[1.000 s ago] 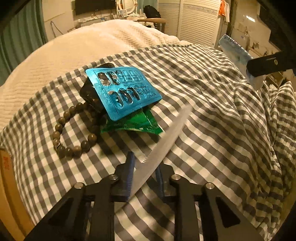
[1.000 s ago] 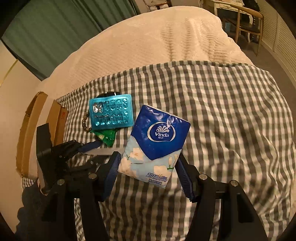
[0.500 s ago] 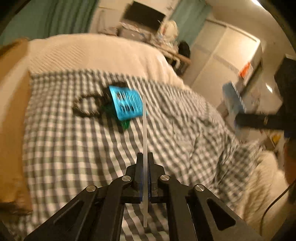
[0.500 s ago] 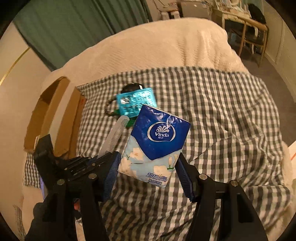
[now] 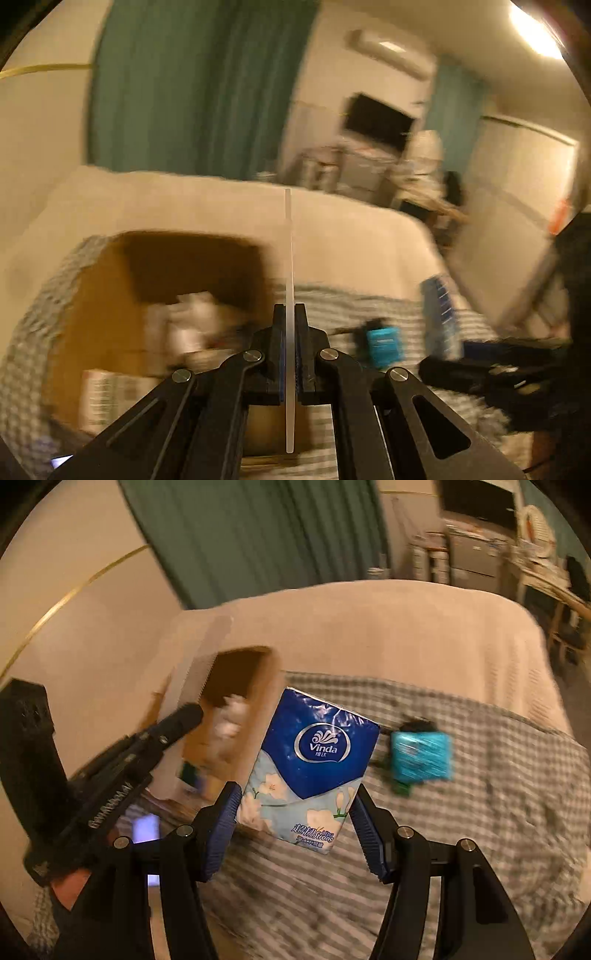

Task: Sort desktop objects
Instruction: 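Carry comb and tissue pack over the box and open both tools, then move both open tools back over the remaining items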

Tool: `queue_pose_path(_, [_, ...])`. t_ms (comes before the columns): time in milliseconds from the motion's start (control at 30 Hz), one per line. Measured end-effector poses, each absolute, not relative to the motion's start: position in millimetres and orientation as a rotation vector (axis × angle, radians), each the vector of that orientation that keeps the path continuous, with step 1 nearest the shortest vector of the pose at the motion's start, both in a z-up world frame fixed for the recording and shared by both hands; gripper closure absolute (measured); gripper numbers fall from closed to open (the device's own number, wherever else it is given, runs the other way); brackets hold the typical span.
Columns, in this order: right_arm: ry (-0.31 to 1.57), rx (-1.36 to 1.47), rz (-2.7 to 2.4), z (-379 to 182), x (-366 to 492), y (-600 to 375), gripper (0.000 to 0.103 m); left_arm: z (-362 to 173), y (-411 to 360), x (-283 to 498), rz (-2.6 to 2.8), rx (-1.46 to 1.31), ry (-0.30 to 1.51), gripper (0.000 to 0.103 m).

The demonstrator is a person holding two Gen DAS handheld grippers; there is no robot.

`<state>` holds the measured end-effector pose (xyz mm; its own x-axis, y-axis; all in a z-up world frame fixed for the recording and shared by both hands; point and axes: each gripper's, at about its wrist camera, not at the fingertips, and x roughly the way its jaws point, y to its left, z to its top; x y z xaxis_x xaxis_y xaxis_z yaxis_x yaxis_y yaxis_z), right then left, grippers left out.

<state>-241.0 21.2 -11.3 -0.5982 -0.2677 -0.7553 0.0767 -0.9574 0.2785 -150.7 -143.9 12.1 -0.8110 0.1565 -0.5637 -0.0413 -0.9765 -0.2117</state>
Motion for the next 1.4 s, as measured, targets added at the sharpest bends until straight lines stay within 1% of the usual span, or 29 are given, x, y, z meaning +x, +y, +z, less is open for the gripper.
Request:
queue_pose_path(133, [-0.313, 1.267, -2.555, -22, -278, -37, 0.043, -26, -187, -163, 2.949, -1.072, -0.344, 0.101])
queue_pose_path(233, [-0.333, 1.295, -2.514, -40, -304, -61, 0.043, -45, -197, -170, 2.945, -1.119, -0.363, 0.1])
queue_pose_path(300, [-0.345, 1.306, -2.501, -48, -317, -70, 0.043, -49, -199, -170, 2.954, -1.136, -0.328, 0.099])
queue_pose_path(333, [-0.343, 1.303, -2.492, -51, -319, -73, 0.041, -51, -194, -171, 2.971, -1.145, -0.294, 0.096])
queue_pose_path(400, [-0.334, 1.293, -2.501, -51, -324, -78, 0.041, -52, -191, -170, 3.014, -1.177, -0.231, 0.077])
queue_pose_path(433, [-0.341, 1.285, -2.507, -51, -325, -76, 0.041, -52, -190, -170, 3.025, -1.192, -0.222, 0.045])
queue_pose_path(467, [-0.352, 1.277, -2.511, -50, -325, -74, 0.041, -51, -188, -168, 3.043, -1.193, -0.225, 0.017])
queue_pose_path(500, [-0.373, 1.26, -2.52, -47, -324, -71, 0.04, -48, -186, -164, 3.056, -1.168, -0.231, 0.013])
queue_pose_path(533, [-0.397, 1.247, -2.53, -43, -321, -65, 0.038, -43, -183, -158, 3.073, -1.119, -0.244, 0.013])
queue_pose_path(600, [-0.403, 1.24, -2.561, -36, -312, -54, 0.038, -37, -180, -154, 3.06, -1.113, -0.246, 0.013])
queue_pose_path(733, [-0.368, 1.232, -2.646, -21, -286, -23, 0.038, -20, -152, -147, 3.031, -1.061, -0.191, 0.012])
queue_pose_path(867, [-0.325, 1.259, -2.773, -13, -250, 31, 0.037, -9, -102, -144, 2.967, -1.025, -0.095, 0.012])
queue_pose_path(967, [-0.383, 1.266, -2.855, -19, -228, 77, 0.033, -8, -59, -145, 2.892, -1.012, 0.015, 0.012])
queue_pose_path(1067, [-0.381, 1.335, -2.908, -34, -225, 115, 0.033, -15, -26, -152, 2.854, -1.018, 0.08, 0.012])
queue_pose_path(1200, [-0.37, 1.383, -2.922, -54, -220, 149, 0.033, -38, 4, -168, 2.797, -1.051, 0.047, 0.012])
queue_pose_path(1267, [-0.328, 1.406, -2.921, -69, -221, 158, 0.031, -53, 16, -181, 2.772, -1.07, 0.05, 0.012])
queue_pose_path(1333, [-0.263, 1.426, -2.918, -84, -223, 161, 0.026, -68, 23, -197, 2.781, -1.102, 0.086, 0.012])
queue_pose_path(1400, [-0.225, 1.429, -2.913, -101, -230, 165, 0.025, -87, 23, -219, 2.788, -1.152, 0.086, 0.012])
